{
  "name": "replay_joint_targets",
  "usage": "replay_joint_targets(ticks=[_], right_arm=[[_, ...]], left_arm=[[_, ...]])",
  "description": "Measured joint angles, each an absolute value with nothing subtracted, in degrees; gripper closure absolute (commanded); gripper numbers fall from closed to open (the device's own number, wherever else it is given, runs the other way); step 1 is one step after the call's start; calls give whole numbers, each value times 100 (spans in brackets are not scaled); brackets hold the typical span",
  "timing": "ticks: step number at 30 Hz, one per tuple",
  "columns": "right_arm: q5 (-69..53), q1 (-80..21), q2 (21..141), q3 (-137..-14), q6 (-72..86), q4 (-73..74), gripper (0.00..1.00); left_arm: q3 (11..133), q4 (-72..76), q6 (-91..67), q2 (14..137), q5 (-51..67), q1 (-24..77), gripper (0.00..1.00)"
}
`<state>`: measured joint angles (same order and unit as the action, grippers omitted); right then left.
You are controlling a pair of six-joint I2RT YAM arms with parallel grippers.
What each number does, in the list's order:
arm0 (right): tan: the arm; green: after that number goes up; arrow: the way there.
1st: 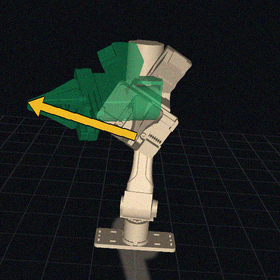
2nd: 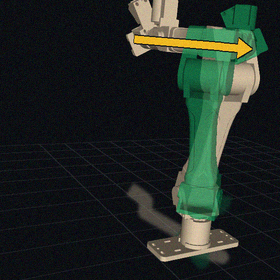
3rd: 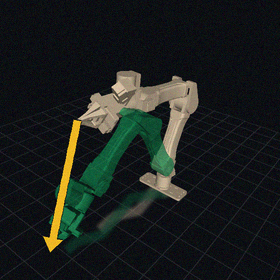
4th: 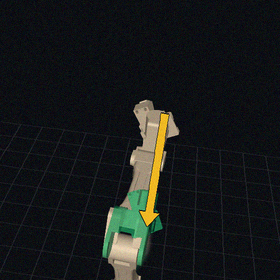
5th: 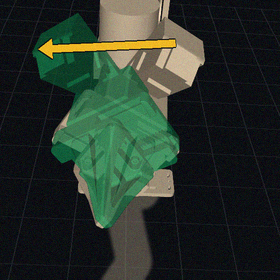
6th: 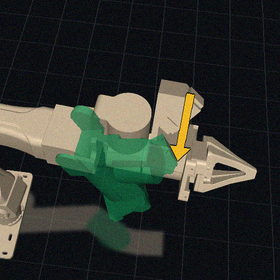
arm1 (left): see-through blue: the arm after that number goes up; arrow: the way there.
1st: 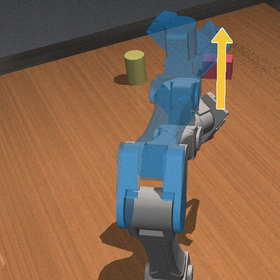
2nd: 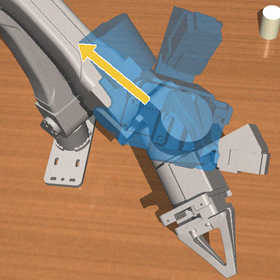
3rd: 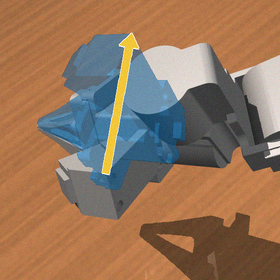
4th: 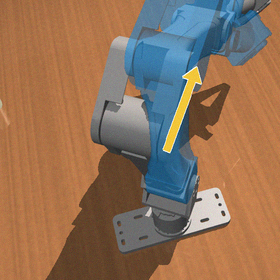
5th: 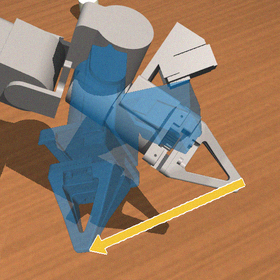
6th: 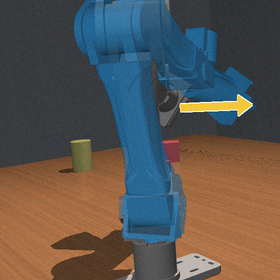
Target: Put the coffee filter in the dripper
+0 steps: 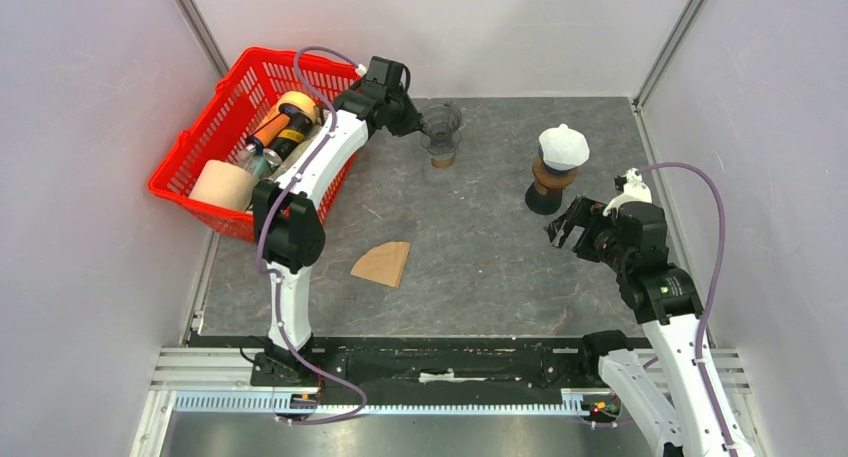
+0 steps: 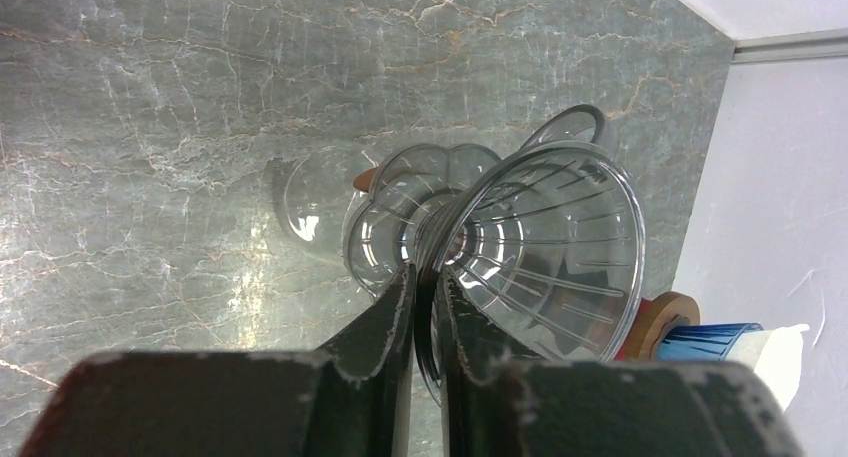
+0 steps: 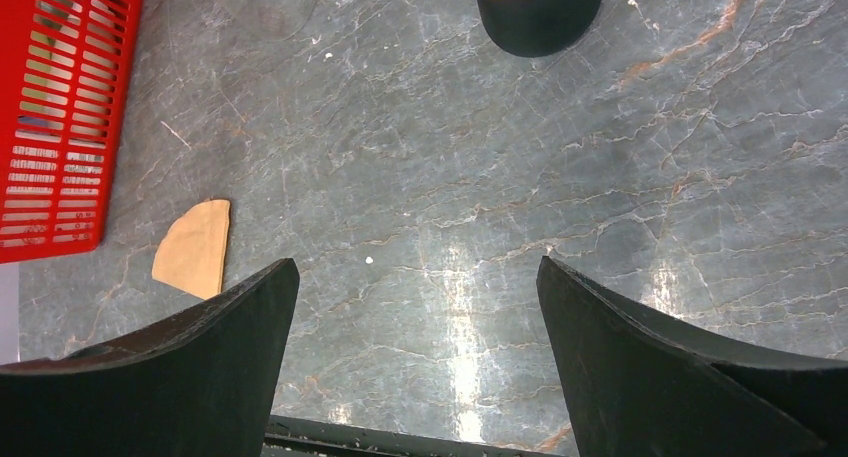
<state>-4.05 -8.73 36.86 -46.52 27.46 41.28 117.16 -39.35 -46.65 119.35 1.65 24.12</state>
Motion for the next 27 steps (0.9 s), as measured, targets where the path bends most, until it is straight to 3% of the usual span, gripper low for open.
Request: replay_joint_targets(ticks=[6, 13, 21, 27], right_arm=[[-403, -873, 3684, -4652, 2746, 4128, 3], [-399, -873, 3684, -4652, 2746, 4128, 3], [-314, -873, 3686, -4652, 2770, 4128, 3], [-301, -873, 3767, -4652, 2812, 4128, 3]], left_arm=[[11764, -3935, -4672, 11939, 172, 2414, 61], [11852, -3942, -4659, 11939, 215, 2412, 17], [11858, -4036, -4578, 11668, 309, 2449, 12], [11207, -4007, -4335, 10501, -5, 2670, 10]])
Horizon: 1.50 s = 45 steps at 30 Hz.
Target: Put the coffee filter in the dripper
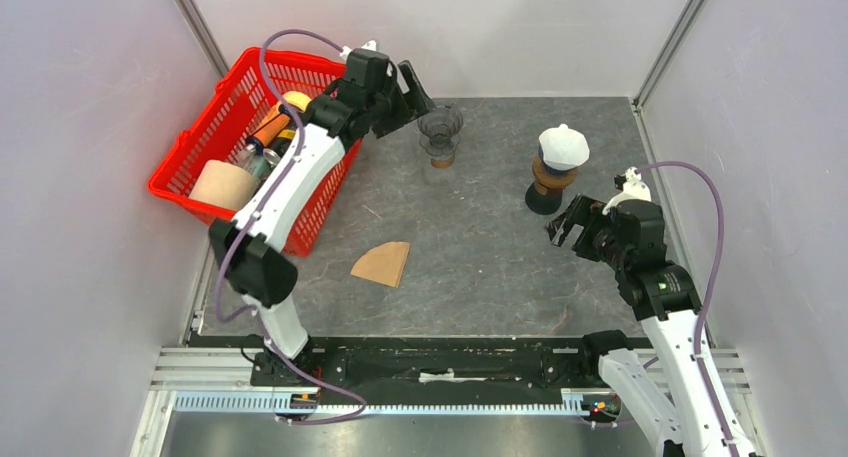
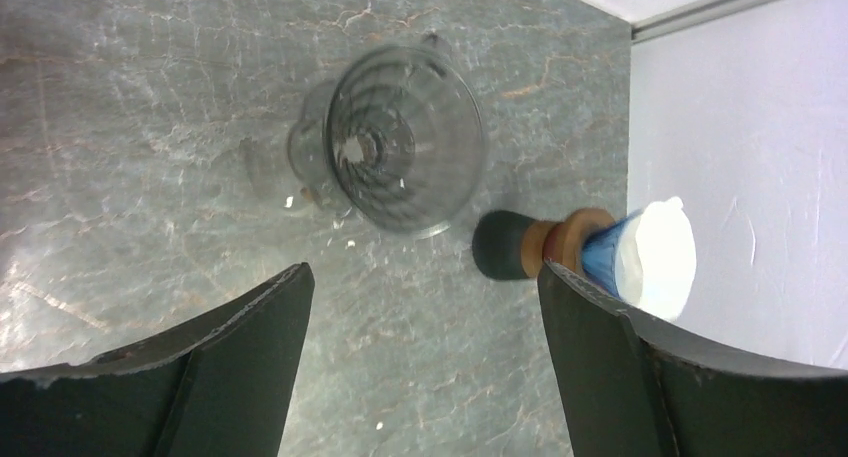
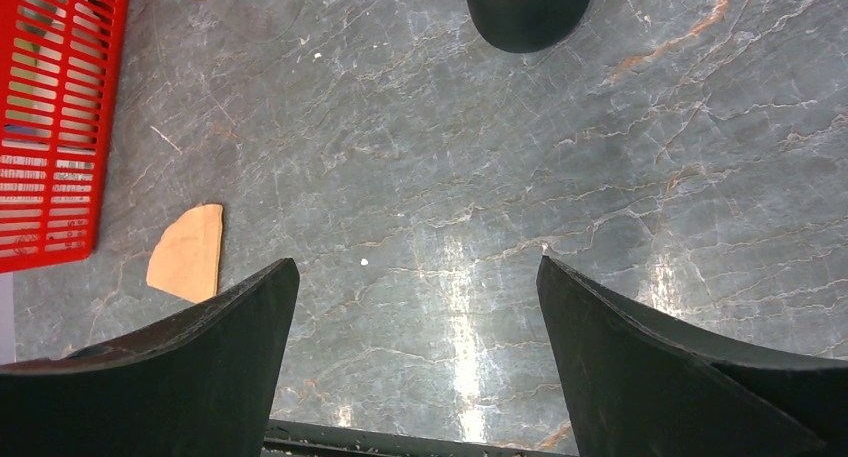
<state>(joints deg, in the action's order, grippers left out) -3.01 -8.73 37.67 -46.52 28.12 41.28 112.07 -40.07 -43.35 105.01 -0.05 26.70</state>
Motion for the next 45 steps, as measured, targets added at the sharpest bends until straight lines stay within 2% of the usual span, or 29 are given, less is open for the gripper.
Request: replay_joint_targets(ticks=[6, 17, 22, 28, 35, 40, 45], right_arm=[[-333, -873, 3806, -4652, 2814, 4128, 3], [-958, -873, 4145, -4630, 2847, 3966, 3], [-1483, -873, 4676, -4499, 2963, 3607, 3], [-1636, -1247, 5363, -4239, 3273, 3013, 3], [-1013, -2926, 6720, -4320, 3793, 2139, 3], [-462, -4047, 8110, -4862, 4250, 1712, 4], [21, -4700, 9369, -5669, 4729, 1293, 7]], left_arm=[[9727, -3861, -4073, 8945, -633, 3168, 9], [5155, -3730, -4571, 5767, -1389, 3605, 9], [4034, -3806, -4993, 4622, -1538, 3673, 10], [3304, -4027, -5369, 4219, -2104, 3673, 11], [2620, -3518, -5684, 4340, -2515, 3688, 11], [2377, -3035, -5889, 4866, -2558, 3430, 18], [2281, -2541, -6073, 5376, -2519, 3271, 28]])
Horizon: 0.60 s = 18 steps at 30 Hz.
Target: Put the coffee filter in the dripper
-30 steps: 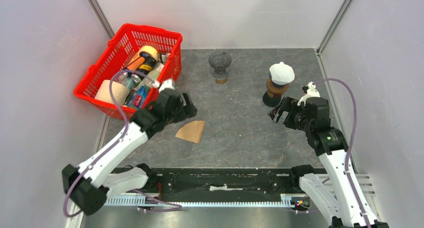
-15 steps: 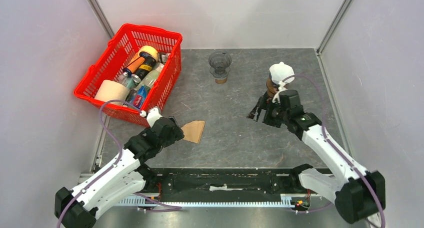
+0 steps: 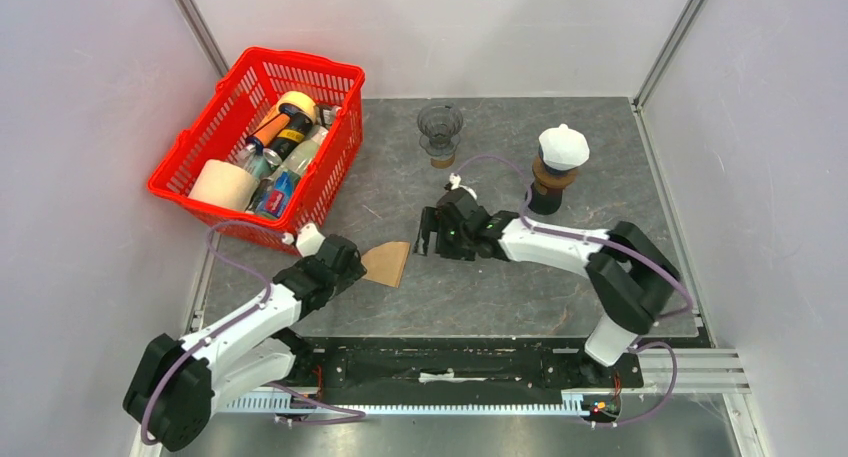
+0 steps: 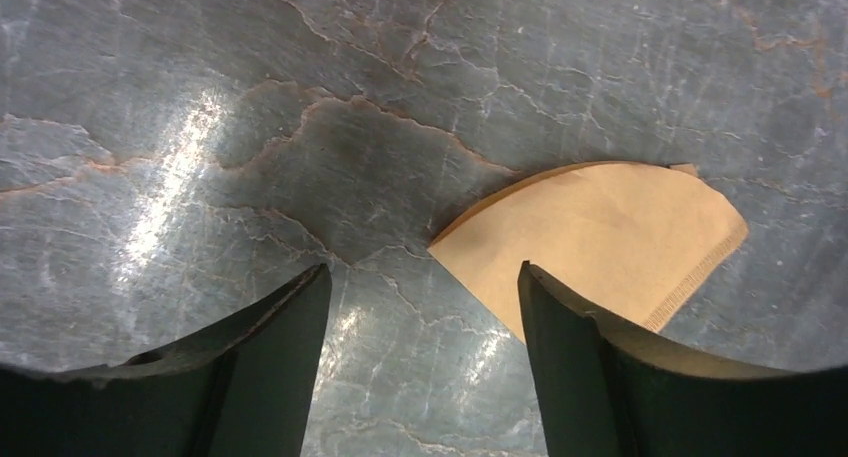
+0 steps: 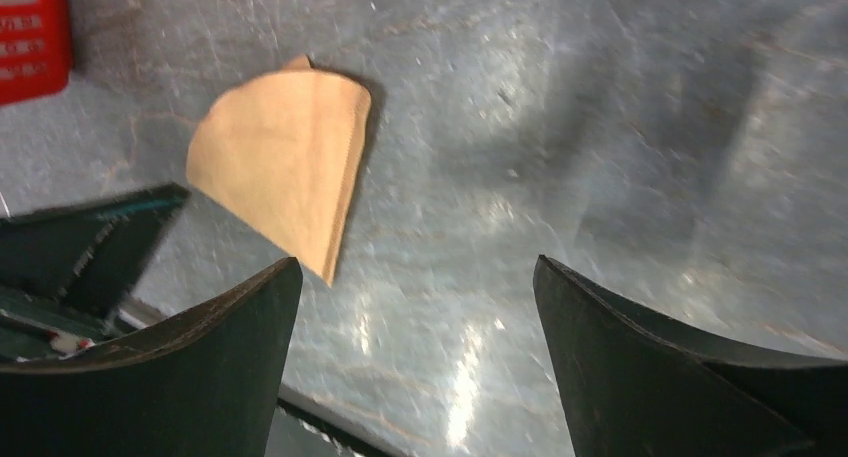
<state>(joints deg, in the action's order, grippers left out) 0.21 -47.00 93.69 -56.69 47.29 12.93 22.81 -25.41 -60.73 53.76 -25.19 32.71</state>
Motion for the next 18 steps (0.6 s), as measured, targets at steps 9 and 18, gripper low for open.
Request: replay_joint_targets(ticks=[9, 18], right_arm=[[228, -4864, 10455, -6099, 5752, 532, 13], [228, -5078, 10849, -6309, 6309, 91, 29]], left_arm=[[2176, -1741, -6147, 5957, -2383, 3221, 48], [2373, -1236, -6147, 6606, -2224, 3183, 62]])
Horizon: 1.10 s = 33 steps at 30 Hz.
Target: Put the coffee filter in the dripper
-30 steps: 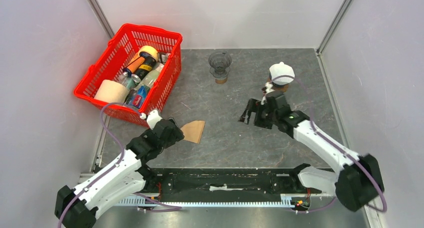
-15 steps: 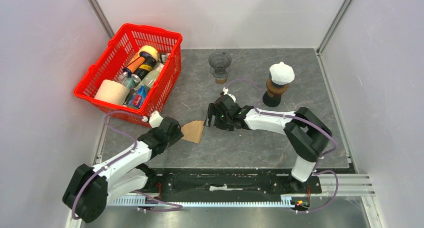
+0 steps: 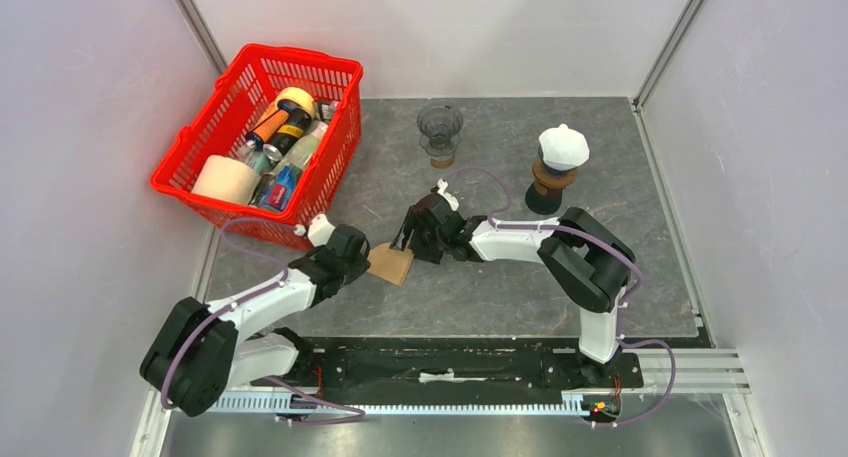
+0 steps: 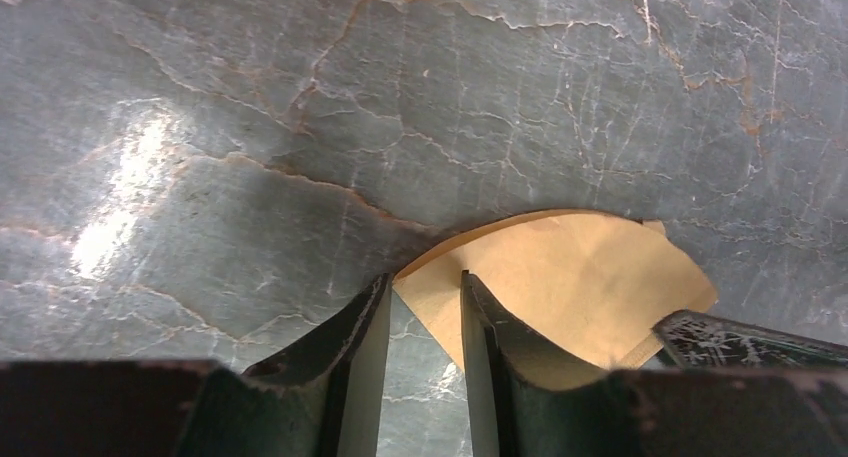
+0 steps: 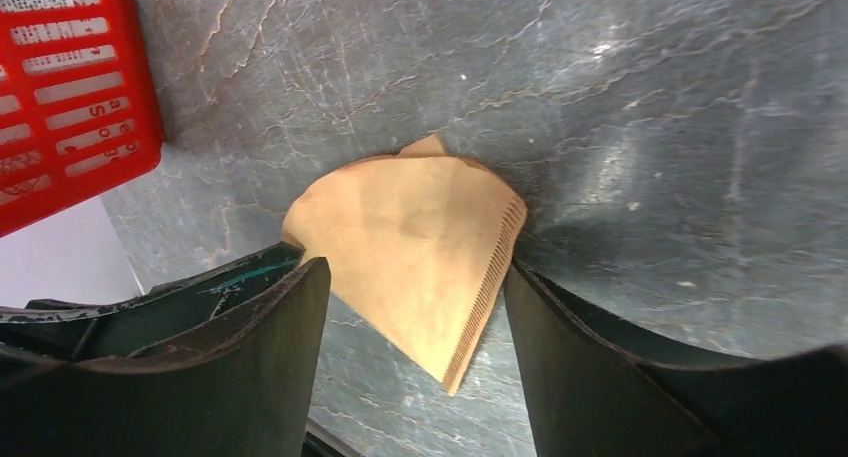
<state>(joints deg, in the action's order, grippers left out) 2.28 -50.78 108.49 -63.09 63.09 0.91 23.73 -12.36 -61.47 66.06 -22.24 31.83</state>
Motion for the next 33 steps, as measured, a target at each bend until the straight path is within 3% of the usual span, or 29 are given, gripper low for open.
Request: replay_joint_targets(ticks=[8, 12, 16, 20, 27, 33], right_arm=[[84, -5155, 11087, -6329, 6713, -403, 40], [78, -5155, 11133, -6302, 6794, -482, 66], [128, -5164, 11137, -6184, 6766, -486, 100], [191, -5166, 11083, -6071, 6543, -506, 100], [217, -5164, 10119, -5850, 5371, -397, 100], [-314, -5061, 8390, -5848, 3664, 303, 100]], left_arm=[[2445, -926, -6147, 6853, -2045, 3168, 65], [2445, -899, -6145, 6851, -2021, 3159, 65], [2445, -917, -6145, 6827, -1990, 3157, 64], [2445, -1094, -6125, 6674, -1846, 3159, 50], [2445, -1933, -5756, 5349, -1273, 3159, 11], [2661, -2300, -5214, 3872, -440, 3162, 0]])
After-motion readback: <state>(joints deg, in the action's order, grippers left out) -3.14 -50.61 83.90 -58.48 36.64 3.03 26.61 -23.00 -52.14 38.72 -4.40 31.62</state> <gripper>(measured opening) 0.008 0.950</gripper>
